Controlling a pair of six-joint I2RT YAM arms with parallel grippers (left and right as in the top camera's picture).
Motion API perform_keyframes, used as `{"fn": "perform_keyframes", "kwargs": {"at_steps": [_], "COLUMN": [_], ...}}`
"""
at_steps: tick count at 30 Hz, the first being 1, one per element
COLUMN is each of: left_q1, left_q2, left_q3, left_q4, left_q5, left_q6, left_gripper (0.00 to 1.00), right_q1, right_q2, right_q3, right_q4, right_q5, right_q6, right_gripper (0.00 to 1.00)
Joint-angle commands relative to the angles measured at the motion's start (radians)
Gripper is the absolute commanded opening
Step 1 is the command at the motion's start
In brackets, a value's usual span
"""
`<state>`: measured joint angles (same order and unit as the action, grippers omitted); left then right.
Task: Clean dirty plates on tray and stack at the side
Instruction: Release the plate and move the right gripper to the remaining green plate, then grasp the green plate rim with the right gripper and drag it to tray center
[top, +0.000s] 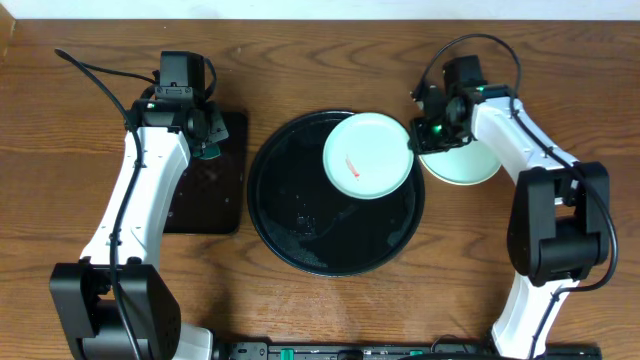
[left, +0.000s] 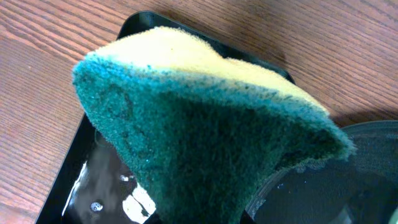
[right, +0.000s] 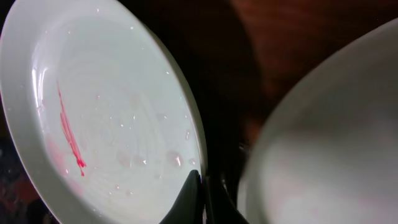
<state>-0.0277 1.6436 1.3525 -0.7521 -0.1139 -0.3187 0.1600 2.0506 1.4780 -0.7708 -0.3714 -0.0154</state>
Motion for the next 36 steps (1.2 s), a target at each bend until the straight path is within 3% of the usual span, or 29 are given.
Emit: {"fn": "perform_keyframes", "kwargs": {"at_steps": [1, 7, 15, 23, 26, 30, 32, 36], "left_q1": [0.005, 0.005, 0.005, 0.005, 0.005, 0.005, 0.004, 0.004], "left_q2": [0.002, 0.002, 0.002, 0.002, 0.002, 0.002, 0.002, 0.002], "left_q3": [-0.003, -0.003, -0.003, -0.003, -0.003, -0.003, -0.003, -0.003], "left_q4": [0.002, 0.001, 0.002, 0.002, 0.001, 0.002, 0.001, 0.001], "left_q5": [-0.005, -0.005, -0.005, -0.005, -0.005, 0.003, 0.021, 0.054], "left_q6": [-0.017, -0.017, -0.017, -0.017, -0.029, -0.061, -0.061, -0.061], "left_gripper": [0.08, 0.08, 0.08, 0.08, 0.08, 0.08, 0.08, 0.08], "right_q1": [0.066, 0.172, 0.32, 0.365, 0.364, 0.365, 0.367, 0.372], "right_q2": [-0.045, -0.056, -0.056, -0.055, -0.055, -0.052, -0.05, -0.029], "right_q3": [0.014, 0.014, 0.014, 0.014, 0.014, 0.014, 0.014, 0.014], "right_q4": [-0.014, -0.003, -0.001, 0.055, 0.09, 0.133, 0.136, 0.134], "right_q5": [-0.011, 0.016, 0.221, 0.289, 0.289, 0.287, 0.276, 0.262], "right_q6": [0.025, 0.054, 0.068, 0.067, 0.068, 0.072, 0.075, 0.076], "right_gripper": [0.01, 0.01, 0.03, 0.34, 0.4, 0.4, 0.32, 0.3]}}
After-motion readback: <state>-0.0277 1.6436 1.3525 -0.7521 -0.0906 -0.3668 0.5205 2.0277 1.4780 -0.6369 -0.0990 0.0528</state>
